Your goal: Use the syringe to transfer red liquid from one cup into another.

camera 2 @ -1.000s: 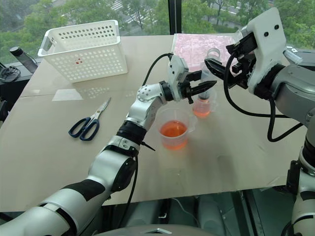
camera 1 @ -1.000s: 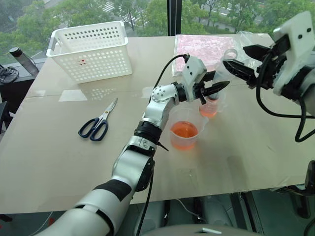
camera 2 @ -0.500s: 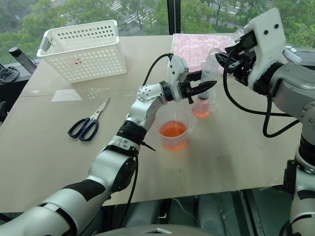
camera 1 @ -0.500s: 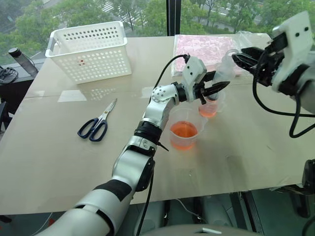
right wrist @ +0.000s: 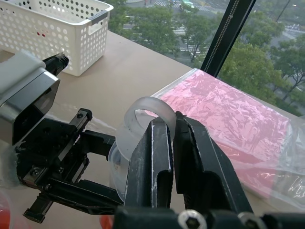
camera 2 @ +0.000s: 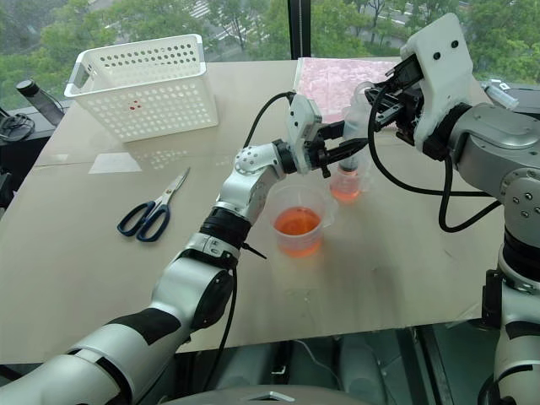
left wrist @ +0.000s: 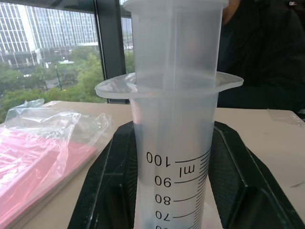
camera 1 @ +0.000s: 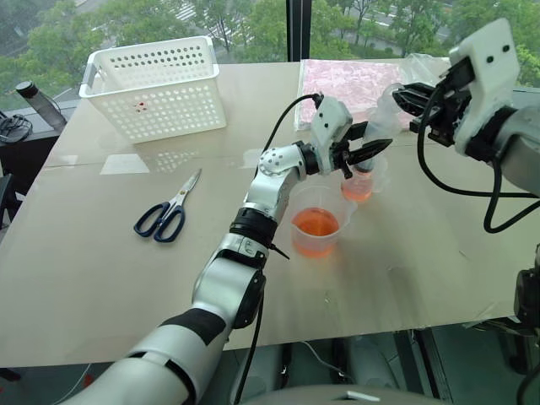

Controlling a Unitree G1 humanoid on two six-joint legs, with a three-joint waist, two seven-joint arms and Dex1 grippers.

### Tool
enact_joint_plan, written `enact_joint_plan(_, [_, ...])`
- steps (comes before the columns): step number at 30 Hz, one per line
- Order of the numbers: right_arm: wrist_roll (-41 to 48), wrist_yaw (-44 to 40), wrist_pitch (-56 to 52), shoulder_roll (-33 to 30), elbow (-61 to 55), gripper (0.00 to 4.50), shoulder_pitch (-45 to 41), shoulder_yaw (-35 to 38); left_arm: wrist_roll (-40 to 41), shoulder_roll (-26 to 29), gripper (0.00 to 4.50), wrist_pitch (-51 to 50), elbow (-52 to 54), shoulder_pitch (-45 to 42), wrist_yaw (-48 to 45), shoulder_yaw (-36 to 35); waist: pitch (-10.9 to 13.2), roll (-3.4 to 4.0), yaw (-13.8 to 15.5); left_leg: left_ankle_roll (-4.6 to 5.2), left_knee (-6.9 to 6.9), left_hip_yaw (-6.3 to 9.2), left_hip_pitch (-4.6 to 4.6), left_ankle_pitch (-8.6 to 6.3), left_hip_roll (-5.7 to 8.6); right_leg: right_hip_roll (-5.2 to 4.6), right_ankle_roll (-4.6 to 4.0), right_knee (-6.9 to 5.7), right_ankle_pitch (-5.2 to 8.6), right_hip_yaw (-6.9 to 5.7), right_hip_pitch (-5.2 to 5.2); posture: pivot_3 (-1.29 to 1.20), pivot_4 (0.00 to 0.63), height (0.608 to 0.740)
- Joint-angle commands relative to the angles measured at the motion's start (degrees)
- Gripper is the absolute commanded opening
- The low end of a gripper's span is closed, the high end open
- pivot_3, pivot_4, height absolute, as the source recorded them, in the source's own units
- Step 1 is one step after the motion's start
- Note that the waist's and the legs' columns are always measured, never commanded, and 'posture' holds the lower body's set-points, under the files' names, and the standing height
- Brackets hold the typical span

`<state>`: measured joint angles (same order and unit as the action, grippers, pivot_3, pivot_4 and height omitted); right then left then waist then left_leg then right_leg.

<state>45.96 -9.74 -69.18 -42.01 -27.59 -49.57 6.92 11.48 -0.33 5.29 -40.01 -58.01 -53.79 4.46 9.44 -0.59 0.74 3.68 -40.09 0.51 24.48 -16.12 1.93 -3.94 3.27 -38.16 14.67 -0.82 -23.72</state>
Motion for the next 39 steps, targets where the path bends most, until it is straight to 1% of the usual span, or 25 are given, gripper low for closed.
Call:
enact_joint_plan(1, [-1.55,-2.30,1.02,-0.28,-1.59,0.03,0.45,-1.60,1.40,-1.30,1.43,0.42,2.12,-1.16,-0.75,-0.09,0.00,0.00,0.01,0.00,0.00,0.01,0.00,0.00,0.00,0.00,0.00,0.00,0.00,0.00,0.00,0.00,0.150,0.740])
enact_joint_plan(10, [-3.44,-4.90,1.29,1.33,-4.27,0.03,7.19,-4.27,2.54,-1.87,1.43,-0.82,3.09,-2.78,1.06,-1.71,0.00,0.00,0.01,0.00,0.00,0.00,0.00,0.00,0.00,0.00,0.00,-0.01,0.00,0.01,0.00,0.00,0.150,0.740])
enact_joint_plan(15, [-4.78,-5.06,2.06,3.51,-4.55,0.03,10.52,-5.45,3.35,-1.68,1.43,-1.76,3.65,-4.17,1.72,-2.76,0.00,0.00,0.03,0.00,-0.02,0.00,0.00,0.00,0.00,0.00,0.00,-0.03,0.00,0.01,0.00,0.00,0.150,0.740])
enact_joint_plan(22, [-6.78,-6.02,2.74,5.36,-4.35,0.03,12.12,-6.44,4.00,-1.87,1.43,-2.45,4.23,-5.39,2.06,-3.47,0.00,0.00,0.02,0.00,-0.03,0.00,-0.02,0.00,0.01,0.01,0.00,-0.05,0.00,0.01,0.00,0.00,0.150,0.740])
enact_joint_plan(35, [-8.72,-8.38,5.15,6.07,-4.23,0.03,13.24,-6.38,4.69,-1.37,1.43,-2.68,3.79,-6.89,2.04,-4.58,0.00,0.00,-0.01,0.00,-0.04,-0.01,-0.03,0.00,0.02,0.04,0.00,-0.07,0.00,0.00,0.00,0.00,0.150,0.740])
enact_joint_plan(39, [-10.48,-9.23,8.21,6.38,-3.99,0.03,14.35,-6.53,4.52,-1.14,1.43,-2.50,3.06,-7.21,1.94,-4.66,0.00,0.00,0.00,0.00,-0.04,-0.02,-0.04,0.00,0.02,0.05,0.00,-0.07,0.00,0.00,0.00,0.00,0.150,0.740])
